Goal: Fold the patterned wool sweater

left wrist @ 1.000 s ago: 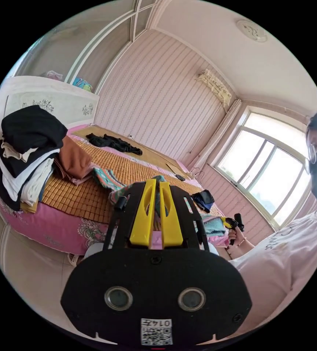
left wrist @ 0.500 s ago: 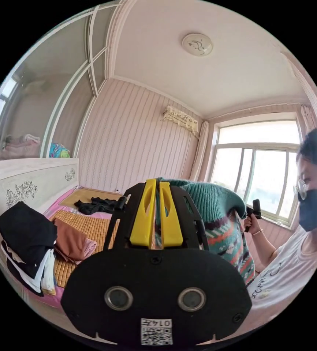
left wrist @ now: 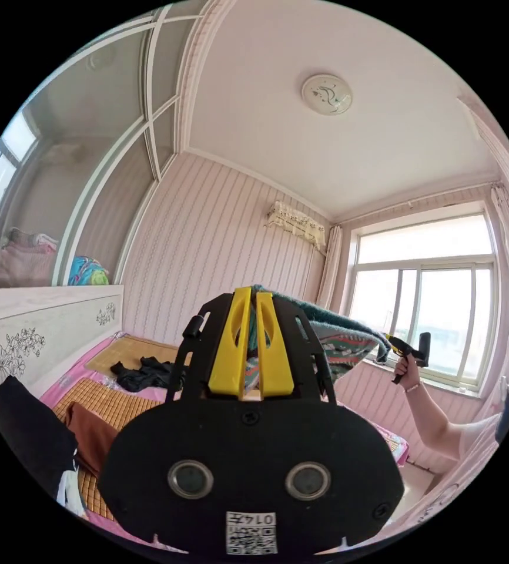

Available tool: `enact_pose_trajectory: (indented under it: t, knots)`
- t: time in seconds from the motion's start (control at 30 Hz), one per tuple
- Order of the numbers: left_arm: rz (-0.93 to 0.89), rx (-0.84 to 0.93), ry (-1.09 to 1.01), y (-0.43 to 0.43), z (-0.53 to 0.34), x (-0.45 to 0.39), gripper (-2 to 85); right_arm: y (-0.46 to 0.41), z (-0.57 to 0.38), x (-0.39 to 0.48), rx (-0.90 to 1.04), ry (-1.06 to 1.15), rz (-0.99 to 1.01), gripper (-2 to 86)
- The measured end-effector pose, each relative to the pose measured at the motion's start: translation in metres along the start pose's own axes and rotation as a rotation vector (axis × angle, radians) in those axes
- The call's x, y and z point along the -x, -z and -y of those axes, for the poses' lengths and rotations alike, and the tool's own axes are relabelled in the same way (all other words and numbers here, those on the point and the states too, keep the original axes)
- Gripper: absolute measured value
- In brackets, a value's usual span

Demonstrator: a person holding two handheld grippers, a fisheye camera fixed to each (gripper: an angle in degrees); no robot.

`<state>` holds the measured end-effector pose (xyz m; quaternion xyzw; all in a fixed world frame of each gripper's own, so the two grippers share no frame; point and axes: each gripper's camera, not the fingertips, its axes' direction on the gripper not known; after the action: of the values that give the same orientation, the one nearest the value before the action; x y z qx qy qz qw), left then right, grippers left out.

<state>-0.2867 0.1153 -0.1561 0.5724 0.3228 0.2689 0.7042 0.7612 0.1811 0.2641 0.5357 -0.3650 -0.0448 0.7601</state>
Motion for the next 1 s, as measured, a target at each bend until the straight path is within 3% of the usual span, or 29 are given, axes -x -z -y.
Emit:
enact_pose_trajectory:
  t: [0.13, 0.2, 0.27, 0.37, 0.47, 0.57, 0.7, 0.83, 1.0]
  knots:
    - [0.091, 0.337, 0.007, -0.030, -0.139, 0.028, -1.0, -0.044, -0.095, -0.039, 0.248, -0.135, -0.023, 1.5]
    - [0.141, 0.517, 0.036, -0.045, -0.222, 0.044, -1.0, -0.082, -0.186, -0.063, 0.462, -0.252, -0.091, 1.6]
    - [0.197, 0.755, 0.155, -0.058, -0.334, 0.071, -1.0, -0.105, -0.260, -0.081, 0.597, -0.402, -0.093, 1.7]
    - [0.277, 0.966, 0.316, -0.052, -0.442, 0.101, -0.9, -0.126, -0.372, -0.095, 0.745, -0.688, -0.051, 1.7]
    - [0.369, 1.166, 0.336, -0.043, -0.508, 0.110, -0.8, -0.144, -0.437, -0.075, 0.945, -0.741, -0.065, 1.8]
    - [0.390, 1.226, 0.287, -0.035, -0.531, 0.102, 0.2, -0.151, -0.458, -0.045, 1.052, -0.685, -0.093, 2.1]
    - [0.351, 1.175, 0.428, -0.027, -0.535, 0.112, 4.0, -0.134, -0.455, -0.040, 0.966, -0.754, -0.108, 2.8]
    - [0.376, 1.094, 0.251, -0.044, -0.501, 0.095, 5.0, -0.116, -0.431, -0.063, 0.846, -0.775, -0.144, 4.0]
    - [0.171, 1.105, 0.017, -0.159, -0.497, 0.052, 5.0, -0.140, -0.368, -0.128, 0.714, -0.625, -0.327, 8.9]
